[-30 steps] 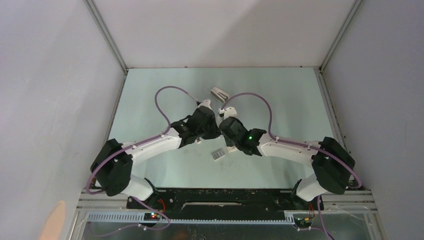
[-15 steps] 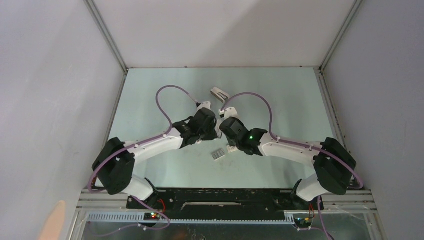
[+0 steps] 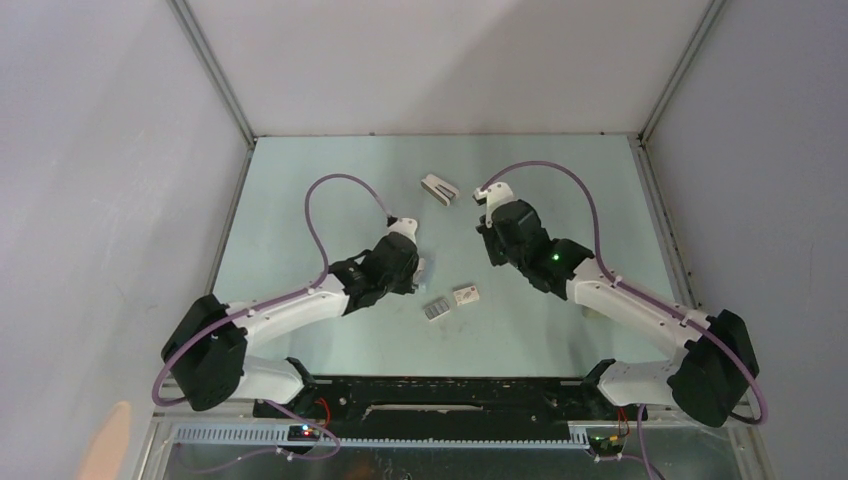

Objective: Load the staples into the stapler

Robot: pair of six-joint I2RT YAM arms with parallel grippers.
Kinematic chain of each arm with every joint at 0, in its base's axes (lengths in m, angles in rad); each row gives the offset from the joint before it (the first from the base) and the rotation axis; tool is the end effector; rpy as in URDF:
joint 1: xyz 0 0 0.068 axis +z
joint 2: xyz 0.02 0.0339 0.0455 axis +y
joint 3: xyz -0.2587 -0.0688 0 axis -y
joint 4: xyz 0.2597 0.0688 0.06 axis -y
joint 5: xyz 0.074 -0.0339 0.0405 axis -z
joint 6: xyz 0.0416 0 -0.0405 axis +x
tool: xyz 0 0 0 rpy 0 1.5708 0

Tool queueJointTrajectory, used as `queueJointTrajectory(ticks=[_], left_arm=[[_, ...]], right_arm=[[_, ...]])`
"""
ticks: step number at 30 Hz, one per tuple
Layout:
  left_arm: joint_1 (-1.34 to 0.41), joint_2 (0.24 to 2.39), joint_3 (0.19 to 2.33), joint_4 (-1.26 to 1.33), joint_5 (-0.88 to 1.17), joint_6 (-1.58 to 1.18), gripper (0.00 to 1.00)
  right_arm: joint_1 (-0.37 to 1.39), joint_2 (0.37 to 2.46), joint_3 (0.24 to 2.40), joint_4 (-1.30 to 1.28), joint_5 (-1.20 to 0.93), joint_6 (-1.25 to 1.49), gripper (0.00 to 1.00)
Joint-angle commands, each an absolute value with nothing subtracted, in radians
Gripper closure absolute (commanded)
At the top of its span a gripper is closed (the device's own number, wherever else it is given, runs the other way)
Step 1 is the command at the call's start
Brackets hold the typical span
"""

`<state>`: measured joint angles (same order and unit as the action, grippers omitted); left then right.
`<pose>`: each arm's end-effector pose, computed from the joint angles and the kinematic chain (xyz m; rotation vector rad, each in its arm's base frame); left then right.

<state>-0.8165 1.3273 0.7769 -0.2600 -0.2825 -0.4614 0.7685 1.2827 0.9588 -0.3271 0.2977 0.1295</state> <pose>0.2063 -0.2026 0.1973 0.2843 2.3421 -0.2925 0.2258 0.2013 0.2668 -0.5330 2.1284 0.1748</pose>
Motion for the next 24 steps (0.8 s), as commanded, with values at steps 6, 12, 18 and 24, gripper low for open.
queueJointTrajectory(ticks=[6,12,18,24], left_arm=[[-0.817,1.318,0.824,-0.191,-0.215,-0.544,1.00],[-0.769,1.371,0.844,-0.144,-0.045,-0.673,1.00],[-0.706,1.366,0.801,-0.085,0.087,-0.762,1.00],[-0.703,1.355,0.805,-0.087,0.113,-0.779,1.00]], right_arm=[[0.814,1.293,0.936,-0.244,0.131,0.199,0.76],[0.963,1.256,0.759,0.051,0.207,0.196,0.38],[1.015,1.265,0.695,0.183,0.266,0.211,0.29],[1.052,1.328,0.695,0.250,0.326,0.208,0.31]])
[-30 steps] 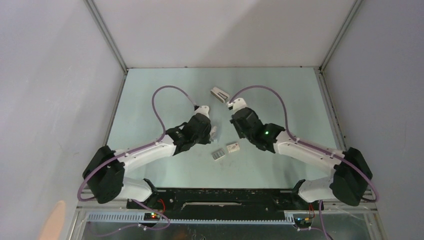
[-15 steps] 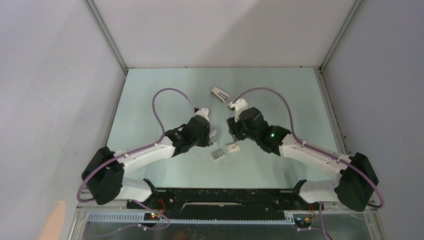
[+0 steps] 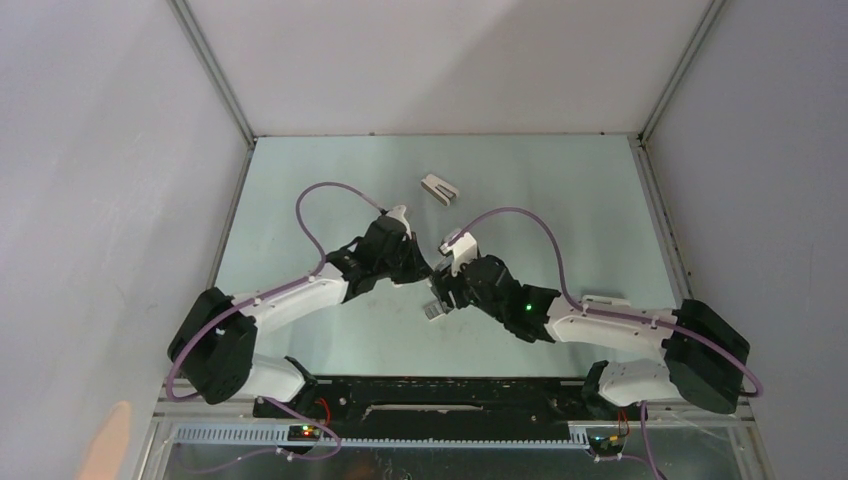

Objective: Load the staples into the stapler

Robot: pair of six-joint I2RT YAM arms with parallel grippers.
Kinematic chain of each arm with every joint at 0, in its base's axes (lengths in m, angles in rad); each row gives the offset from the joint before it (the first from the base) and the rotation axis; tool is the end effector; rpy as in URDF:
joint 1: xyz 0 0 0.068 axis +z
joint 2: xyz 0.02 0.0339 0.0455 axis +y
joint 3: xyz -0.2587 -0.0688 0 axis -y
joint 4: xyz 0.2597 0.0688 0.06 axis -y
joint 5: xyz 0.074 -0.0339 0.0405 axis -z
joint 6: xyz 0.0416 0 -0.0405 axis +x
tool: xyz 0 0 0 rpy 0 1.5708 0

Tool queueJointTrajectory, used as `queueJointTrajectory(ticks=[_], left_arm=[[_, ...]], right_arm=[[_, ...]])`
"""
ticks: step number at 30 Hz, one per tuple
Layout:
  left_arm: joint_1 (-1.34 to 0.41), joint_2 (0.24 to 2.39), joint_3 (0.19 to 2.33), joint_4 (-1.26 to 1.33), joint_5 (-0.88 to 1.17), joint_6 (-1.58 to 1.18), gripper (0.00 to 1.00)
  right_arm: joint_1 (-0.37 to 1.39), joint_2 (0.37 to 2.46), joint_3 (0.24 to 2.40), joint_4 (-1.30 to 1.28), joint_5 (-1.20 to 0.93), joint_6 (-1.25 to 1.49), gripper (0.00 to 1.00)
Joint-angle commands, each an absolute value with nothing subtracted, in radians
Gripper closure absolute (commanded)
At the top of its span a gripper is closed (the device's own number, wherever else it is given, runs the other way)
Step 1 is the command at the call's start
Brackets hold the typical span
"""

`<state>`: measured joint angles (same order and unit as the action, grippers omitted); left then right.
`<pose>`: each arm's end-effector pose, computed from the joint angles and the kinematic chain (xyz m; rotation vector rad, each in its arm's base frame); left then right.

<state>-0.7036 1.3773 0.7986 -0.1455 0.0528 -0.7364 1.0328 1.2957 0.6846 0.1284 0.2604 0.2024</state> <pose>0.2327 -0.2003 0.1990 -0.0109 2.4282 -0.7695 0.1619 0.2504 0.2096 -0.6841 1.9577 0.5035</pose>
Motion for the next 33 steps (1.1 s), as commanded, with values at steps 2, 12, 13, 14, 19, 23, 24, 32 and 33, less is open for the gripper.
queueJointTrajectory(ticks=[2,12,13,14,19,23,24,32,33], left_arm=[[-0.703,1.352,0.807,-0.093,0.115,-0.778,1.00],[-0.702,1.341,0.807,-0.109,0.110,-0.770,1.00],[-0.702,1.341,0.807,-0.111,0.111,-0.769,1.00],[-0.701,1.342,0.808,-0.110,0.113,-0.769,1.00],[-0.702,1.336,0.807,-0.110,0.123,-0.767,1.00],[-0.700,1.333,0.803,-0.117,0.115,-0.764,1.00],[-0.699,1.334,0.800,-0.116,0.116,-0.764,1.00],[-0.685,1.344,0.785,-0.117,0.117,-0.760,1.00],[-0.681,1.344,0.782,-0.116,0.120,-0.757,1.00]], right_arm=[[1.053,1.348,0.695,0.277,0.344,0.197,0.33],[1.035,1.376,0.702,0.238,0.423,0.175,0.60],[1.030,1.376,0.702,0.229,0.434,0.175,0.62],[1.024,1.377,0.702,0.221,0.442,0.175,0.63],[0.996,1.383,0.703,0.189,0.479,0.183,0.69],[0.974,1.378,0.703,0.157,0.512,0.209,0.75],[0.965,1.374,0.702,0.146,0.518,0.218,0.76],[0.917,1.346,0.701,0.104,0.497,0.230,0.87],[0.910,1.345,0.701,0.102,0.492,0.230,0.89]])
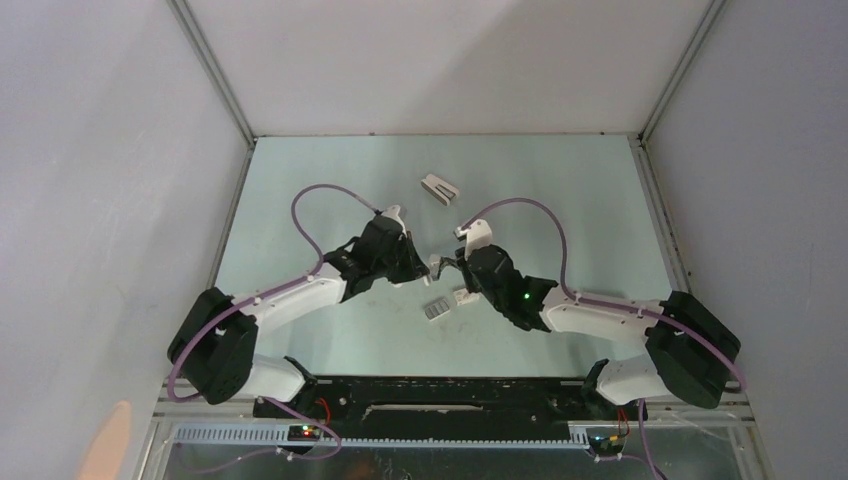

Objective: Load the staples into the stapler

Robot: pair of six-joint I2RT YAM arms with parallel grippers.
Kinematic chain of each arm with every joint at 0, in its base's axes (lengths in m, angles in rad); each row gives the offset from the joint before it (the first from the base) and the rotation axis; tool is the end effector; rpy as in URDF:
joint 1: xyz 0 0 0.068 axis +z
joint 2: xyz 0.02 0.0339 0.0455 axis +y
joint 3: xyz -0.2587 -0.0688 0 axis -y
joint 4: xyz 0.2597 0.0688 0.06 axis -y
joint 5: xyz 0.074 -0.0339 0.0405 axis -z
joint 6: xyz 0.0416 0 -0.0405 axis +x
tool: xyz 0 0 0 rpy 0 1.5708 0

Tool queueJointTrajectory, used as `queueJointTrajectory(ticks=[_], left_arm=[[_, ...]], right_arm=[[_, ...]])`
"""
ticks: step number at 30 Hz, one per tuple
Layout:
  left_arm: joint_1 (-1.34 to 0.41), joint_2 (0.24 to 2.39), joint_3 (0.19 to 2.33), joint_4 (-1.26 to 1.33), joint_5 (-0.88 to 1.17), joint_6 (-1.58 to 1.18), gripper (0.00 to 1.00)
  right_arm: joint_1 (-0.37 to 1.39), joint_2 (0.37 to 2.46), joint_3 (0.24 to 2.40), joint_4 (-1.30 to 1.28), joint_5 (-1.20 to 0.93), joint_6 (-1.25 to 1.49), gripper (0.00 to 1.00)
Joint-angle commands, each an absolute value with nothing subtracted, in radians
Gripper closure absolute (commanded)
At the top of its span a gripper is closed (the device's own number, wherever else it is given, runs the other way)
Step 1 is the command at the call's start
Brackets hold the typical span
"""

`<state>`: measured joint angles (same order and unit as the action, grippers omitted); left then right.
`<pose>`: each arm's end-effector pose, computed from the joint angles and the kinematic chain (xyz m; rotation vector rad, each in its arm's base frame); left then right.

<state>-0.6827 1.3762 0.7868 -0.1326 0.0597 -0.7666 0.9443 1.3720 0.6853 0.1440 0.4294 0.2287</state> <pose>0.2358 -0.1949 0.1965 -0.0691 2.4291 -0.7821 0.1920 0.2357 0.1911 -0.4827 2.0135 0.2690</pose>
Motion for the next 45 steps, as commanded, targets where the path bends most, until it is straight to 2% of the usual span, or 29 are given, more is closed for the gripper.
queueJointTrajectory(ticks=[1,5,13,20,26,29,33,35,37,39,40,45], left_arm=[[-0.680,1.345,0.780,-0.114,0.126,-0.750,1.00],[-0.680,1.336,0.779,-0.096,0.159,-0.699,1.00],[-0.681,1.339,0.753,-0.106,0.179,-0.639,1.00],[-0.681,1.388,0.730,-0.045,0.272,-0.649,1.00],[-0.678,1.423,0.715,-0.072,0.243,-0.664,1.00],[-0.675,1.432,0.713,-0.090,0.211,-0.678,1.00],[-0.674,1.422,0.727,-0.085,0.190,-0.679,1.00],[-0.672,1.429,0.754,-0.101,0.171,-0.664,1.00],[-0.672,1.434,0.784,-0.126,0.155,-0.644,0.99],[-0.674,1.421,0.796,-0.141,0.139,-0.629,0.92],[-0.673,1.409,0.793,-0.140,0.130,-0.622,0.88],[-0.713,1.300,0.748,-0.145,0.050,-0.549,0.64]], right_arm=[[0.901,1.343,0.701,0.099,0.485,0.230,0.91],[0.845,1.341,0.701,0.089,0.422,0.252,0.96],[0.608,1.345,0.722,0.084,0.077,0.317,0.97],[0.535,1.463,0.788,0.072,-0.039,0.327,0.98],[0.486,1.641,0.878,0.065,-0.119,0.366,0.99],[0.483,1.657,0.912,0.026,-0.138,0.384,0.99],[0.535,1.532,0.863,0.028,-0.111,0.340,0.88],[0.572,1.453,0.827,0.025,-0.068,0.302,0.77],[0.602,1.378,0.803,0.008,-0.026,0.268,0.61],[0.647,1.318,0.788,-0.043,0.026,0.223,0.45],[0.682,1.296,0.786,-0.073,0.064,0.207,0.41],[0.761,1.252,0.776,-0.218,0.143,0.262,0.36]])
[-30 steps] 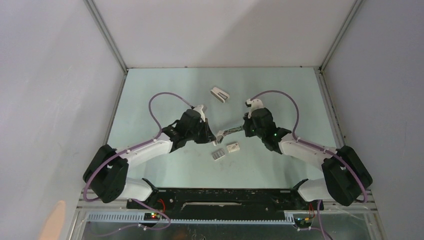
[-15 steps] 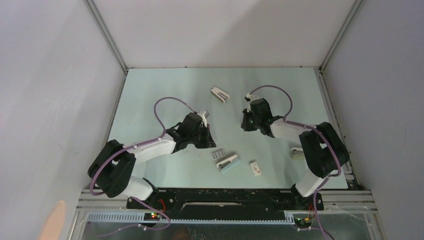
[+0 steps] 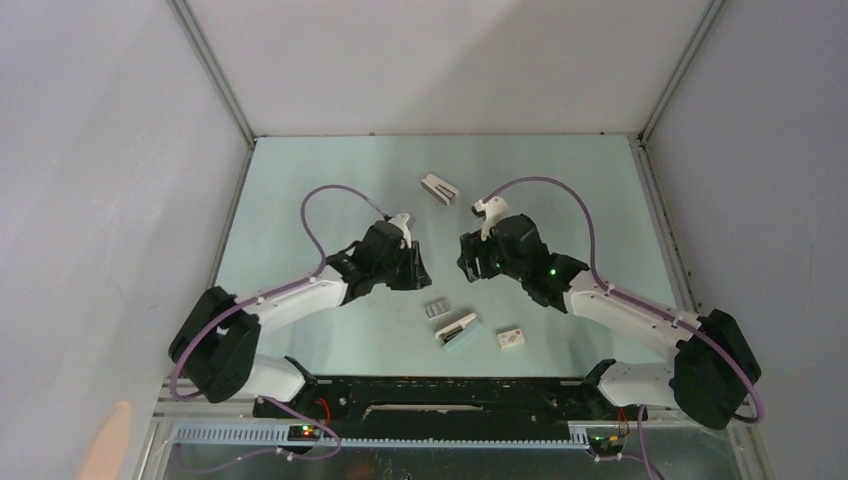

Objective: Load the staples into the stapler

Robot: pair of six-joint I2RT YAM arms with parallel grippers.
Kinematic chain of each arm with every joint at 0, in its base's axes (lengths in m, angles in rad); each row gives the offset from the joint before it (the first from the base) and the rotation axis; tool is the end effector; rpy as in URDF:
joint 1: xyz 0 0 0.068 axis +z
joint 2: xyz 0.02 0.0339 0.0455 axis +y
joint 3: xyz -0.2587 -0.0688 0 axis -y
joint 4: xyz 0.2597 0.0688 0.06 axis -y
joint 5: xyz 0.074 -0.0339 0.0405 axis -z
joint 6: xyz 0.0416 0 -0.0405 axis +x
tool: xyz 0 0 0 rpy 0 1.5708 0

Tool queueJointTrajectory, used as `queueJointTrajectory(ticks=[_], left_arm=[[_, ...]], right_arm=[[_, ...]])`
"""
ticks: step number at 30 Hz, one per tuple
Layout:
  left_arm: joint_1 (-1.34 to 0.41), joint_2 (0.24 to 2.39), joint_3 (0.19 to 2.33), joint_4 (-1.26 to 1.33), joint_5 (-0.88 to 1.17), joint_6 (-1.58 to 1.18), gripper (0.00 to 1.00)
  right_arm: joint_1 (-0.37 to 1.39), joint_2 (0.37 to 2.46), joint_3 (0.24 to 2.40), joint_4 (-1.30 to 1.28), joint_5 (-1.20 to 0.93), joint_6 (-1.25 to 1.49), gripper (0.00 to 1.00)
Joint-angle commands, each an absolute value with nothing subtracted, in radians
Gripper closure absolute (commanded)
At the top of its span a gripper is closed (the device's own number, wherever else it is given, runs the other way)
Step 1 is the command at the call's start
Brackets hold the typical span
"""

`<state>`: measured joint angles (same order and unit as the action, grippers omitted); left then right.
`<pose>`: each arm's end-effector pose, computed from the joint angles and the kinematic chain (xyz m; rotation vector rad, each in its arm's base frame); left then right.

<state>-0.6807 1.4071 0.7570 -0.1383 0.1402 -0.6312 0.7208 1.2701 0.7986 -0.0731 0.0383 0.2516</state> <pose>0.2311 -0.1946 0.1776 0.1340 2.4929 -0.7666 0.2271 0.1974 0.2362 -0.4798 2.1080 0.5326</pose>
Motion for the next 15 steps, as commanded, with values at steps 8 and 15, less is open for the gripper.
queueJointTrajectory(ticks=[8,15], left_arm=[[-0.965,1.247,0.725,-0.191,-0.152,-0.377,0.41],[-1.068,1.411,0.844,-0.252,-0.199,-0.307,0.45]], right_arm=[[0.774,1.098,0.647,-0.252,0.179,0.432,0.22],[0.758,0.942,0.549,-0.239,0.223,0.522,0.11]])
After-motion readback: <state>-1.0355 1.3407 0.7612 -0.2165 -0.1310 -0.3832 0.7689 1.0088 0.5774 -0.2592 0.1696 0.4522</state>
